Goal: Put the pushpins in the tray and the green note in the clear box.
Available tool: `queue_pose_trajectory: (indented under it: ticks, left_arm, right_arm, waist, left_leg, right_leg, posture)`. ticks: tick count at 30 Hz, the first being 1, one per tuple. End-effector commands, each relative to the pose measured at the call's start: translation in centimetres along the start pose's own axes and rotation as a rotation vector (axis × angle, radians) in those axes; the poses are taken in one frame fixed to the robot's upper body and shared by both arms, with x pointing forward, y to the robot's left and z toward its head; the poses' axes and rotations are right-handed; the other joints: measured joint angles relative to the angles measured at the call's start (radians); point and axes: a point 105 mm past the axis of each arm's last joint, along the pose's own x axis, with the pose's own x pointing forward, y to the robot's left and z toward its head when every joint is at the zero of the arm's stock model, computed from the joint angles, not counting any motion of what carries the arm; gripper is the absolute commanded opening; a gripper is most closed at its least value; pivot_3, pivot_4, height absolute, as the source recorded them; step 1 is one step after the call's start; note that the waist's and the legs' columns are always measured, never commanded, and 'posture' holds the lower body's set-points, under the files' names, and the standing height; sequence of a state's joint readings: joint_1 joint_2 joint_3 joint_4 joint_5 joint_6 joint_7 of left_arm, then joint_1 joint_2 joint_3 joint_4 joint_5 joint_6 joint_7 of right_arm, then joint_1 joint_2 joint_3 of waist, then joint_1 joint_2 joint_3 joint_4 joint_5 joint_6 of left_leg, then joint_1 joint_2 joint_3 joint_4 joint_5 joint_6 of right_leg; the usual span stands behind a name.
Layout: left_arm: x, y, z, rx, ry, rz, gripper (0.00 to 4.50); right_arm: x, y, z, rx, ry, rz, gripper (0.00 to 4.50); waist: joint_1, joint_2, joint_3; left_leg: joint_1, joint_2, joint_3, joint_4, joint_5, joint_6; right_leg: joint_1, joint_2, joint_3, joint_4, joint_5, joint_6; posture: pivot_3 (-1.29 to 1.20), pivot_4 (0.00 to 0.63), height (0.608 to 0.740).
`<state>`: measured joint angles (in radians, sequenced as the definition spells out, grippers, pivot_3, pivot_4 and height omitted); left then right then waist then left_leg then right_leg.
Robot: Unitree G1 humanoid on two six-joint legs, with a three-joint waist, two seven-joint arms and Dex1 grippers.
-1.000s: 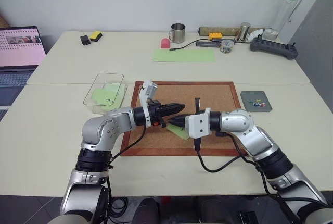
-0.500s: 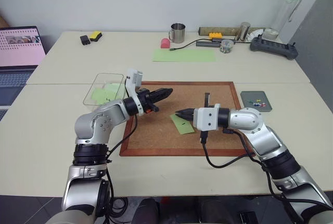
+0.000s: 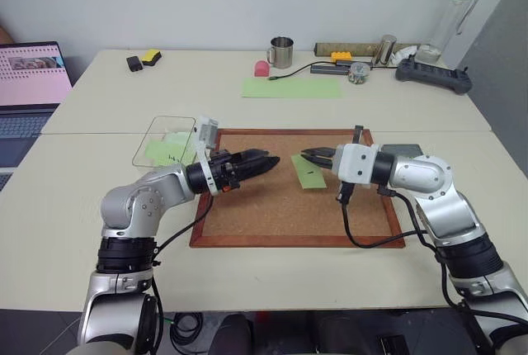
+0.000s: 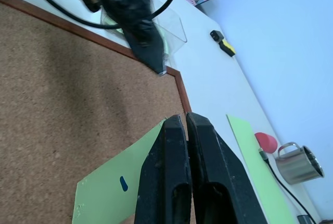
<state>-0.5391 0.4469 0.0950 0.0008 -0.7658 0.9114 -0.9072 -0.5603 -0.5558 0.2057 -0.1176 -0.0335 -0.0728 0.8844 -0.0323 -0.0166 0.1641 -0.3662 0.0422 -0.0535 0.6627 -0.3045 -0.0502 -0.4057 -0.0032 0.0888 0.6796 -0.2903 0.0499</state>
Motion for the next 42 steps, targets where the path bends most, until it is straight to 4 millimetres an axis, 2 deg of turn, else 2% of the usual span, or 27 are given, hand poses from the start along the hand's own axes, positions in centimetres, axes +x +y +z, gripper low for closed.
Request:
queue_pose_trajectory:
  ticks: [1,3,11,22,23,24,36,37,42]
  left_arm:
    - [0.6,-1.1,0.9,0.072,0.0,-0.053,4.16]
    - [1.1,-1.0,0.6,0.089,0.009,-0.056,4.48]
    - [2.5,-1.2,0.8,0.11,0.0,-0.078,4.48]
    - [3.3,-2.1,1.1,0.101,-0.03,-0.11,4.48]
    - [3.3,-2.0,1.1,0.1,-0.034,-0.107,4.13]
    - [3.2,-2.0,1.1,0.098,-0.034,-0.108,4.04]
    - [3.0,-1.9,0.7,0.081,-0.017,-0.101,1.64]
    - [2.9,-1.9,0.8,0.082,-0.017,-0.1,1.58]
    - [2.9,-1.7,0.7,0.085,-0.015,-0.093,0.43]
  right_arm:
    - [-0.4,-2.3,3.0,-0.048,-0.097,-0.071,0.0]
    - [-0.3,-2.5,3.8,-0.031,-0.136,-0.08,0.0]
    - [0.1,-1.4,5.5,0.039,-0.216,-0.05,0.0]
    - [0.7,-1.3,5.3,0.044,-0.201,-0.055,0.0]
    - [0.6,-1.3,5.2,0.044,-0.2,-0.056,0.0]
    - [0.6,-1.2,5.2,0.045,-0.198,-0.057,0.0]
    - [0.8,-0.9,4.9,0.047,-0.19,-0.059,0.0]
    - [0.8,-0.9,4.9,0.048,-0.19,-0.059,0.0]
    - [0.8,-0.7,4.7,0.048,-0.184,-0.062,0.0]
  waist:
    - [0.0,0.0,0.0]
    - [0.0,0.0,0.0]
    - [0.0,0.0,0.0]
    - [0.0,0.0,0.0]
    - [0.0,0.0,0.0]
    - [0.0,0.0,0.0]
    - [0.0,0.0,0.0]
    - [0.0,0.0,0.0]
    - [0.0,0.0,0.0]
  left_leg:
    - [0.0,0.0,0.0,0.0,0.0,0.0]
    - [0.0,0.0,0.0,0.0,0.0,0.0]
    - [0.0,0.0,0.0,0.0,0.0,0.0]
    - [0.0,0.0,0.0,0.0,0.0,0.0]
    - [0.0,0.0,0.0,0.0,0.0,0.001]
    - [0.0,0.0,0.0,0.0,0.0,0.001]
    - [0.0,0.0,0.0,0.0,0.0,0.0]
    - [0.0,0.0,0.0,0.0,0.0,0.0]
    - [0.0,0.0,0.0,0.0,0.0,0.0]
  right_leg:
    - [0.0,0.0,0.0,0.0,0.0,0.0]
    - [0.0,0.0,0.0,0.0,0.0,0.0]
    - [0.0,0.0,0.0,0.0,0.0,0.0]
    - [0.0,0.0,0.0,0.0,0.0,0.0]
    - [0.0,0.0,0.0,0.0,0.0,0.0]
    - [0.0,0.0,0.0,0.0,0.0,0.0]
    - [0.0,0.0,0.0,0.0,0.0,0.0]
    - [0.0,0.0,0.0,0.0,0.0,0.0]
    - [0.0,0.0,0.0,0.0,0.0,0.0]
  posture:
    - [0.0,0.15,0.74]
    - [0.0,0.15,0.74]
    - [0.0,0.15,0.74]
    - [0.0,0.15,0.74]
    - [0.0,0.15,0.74]
    - [0.0,0.15,0.74]
    - [0.0,0.15,0.74]
    - [0.0,0.15,0.74]
    - [0.0,0.15,0.74]
